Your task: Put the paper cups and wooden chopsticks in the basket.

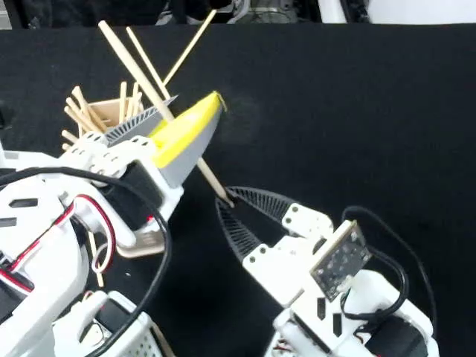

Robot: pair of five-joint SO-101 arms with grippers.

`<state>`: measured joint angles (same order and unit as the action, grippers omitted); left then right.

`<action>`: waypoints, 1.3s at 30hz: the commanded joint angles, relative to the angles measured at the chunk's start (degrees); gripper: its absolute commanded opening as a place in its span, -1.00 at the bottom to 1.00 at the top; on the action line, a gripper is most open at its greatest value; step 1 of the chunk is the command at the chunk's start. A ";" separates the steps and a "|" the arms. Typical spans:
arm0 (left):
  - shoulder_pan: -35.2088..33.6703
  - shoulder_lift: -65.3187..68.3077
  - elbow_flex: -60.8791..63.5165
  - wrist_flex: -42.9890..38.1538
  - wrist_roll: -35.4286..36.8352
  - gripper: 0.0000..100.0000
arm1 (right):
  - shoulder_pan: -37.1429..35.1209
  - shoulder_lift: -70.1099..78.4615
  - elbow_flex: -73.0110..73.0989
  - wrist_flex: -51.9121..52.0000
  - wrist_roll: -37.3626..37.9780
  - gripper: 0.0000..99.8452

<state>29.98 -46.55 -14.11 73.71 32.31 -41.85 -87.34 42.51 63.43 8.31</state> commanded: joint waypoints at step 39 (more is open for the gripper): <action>-0.04 0.53 -4.70 1.32 -3.43 -0.75 | 4.13 -0.22 3.91 -4.92 -0.35 -0.98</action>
<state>29.98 -46.55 -17.19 75.38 29.41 -38.24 -87.78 46.55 59.82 8.31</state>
